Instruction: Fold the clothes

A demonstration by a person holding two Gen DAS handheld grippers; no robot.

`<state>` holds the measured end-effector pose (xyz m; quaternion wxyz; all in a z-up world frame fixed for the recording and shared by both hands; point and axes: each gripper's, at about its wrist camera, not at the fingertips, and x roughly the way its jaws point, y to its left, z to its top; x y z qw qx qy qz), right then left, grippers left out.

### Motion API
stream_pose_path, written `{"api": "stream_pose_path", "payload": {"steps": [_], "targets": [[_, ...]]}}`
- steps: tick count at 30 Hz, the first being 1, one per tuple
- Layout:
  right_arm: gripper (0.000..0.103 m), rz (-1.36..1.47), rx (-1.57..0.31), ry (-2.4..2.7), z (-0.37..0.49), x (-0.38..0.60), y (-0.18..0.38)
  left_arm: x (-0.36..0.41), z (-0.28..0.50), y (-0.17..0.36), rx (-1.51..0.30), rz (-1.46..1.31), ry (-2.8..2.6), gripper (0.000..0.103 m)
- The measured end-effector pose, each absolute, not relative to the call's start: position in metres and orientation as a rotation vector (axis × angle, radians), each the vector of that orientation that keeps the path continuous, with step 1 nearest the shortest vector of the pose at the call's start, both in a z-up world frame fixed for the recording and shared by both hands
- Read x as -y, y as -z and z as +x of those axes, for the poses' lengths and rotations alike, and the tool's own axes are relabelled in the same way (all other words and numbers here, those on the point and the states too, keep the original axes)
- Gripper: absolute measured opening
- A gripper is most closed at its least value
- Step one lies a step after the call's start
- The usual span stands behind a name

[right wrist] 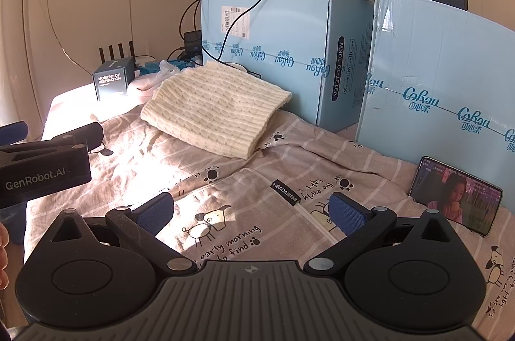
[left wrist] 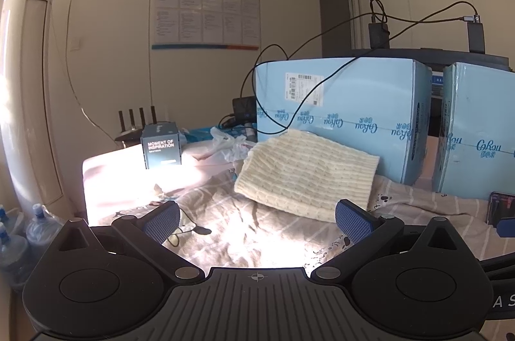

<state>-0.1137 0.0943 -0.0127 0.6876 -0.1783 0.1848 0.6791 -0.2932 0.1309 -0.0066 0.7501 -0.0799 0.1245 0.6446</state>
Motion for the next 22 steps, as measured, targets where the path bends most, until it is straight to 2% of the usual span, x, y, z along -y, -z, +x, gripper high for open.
{"api": "stream_pose_path", "payload": {"steps": [22], "targets": [[0.103, -0.413, -0.436, -1.512, -0.1114, -0.0994, 0.0188, -0.132, -0.2924, 0.0092, -0.282, -0.18, -1.408, 0.103]]}}
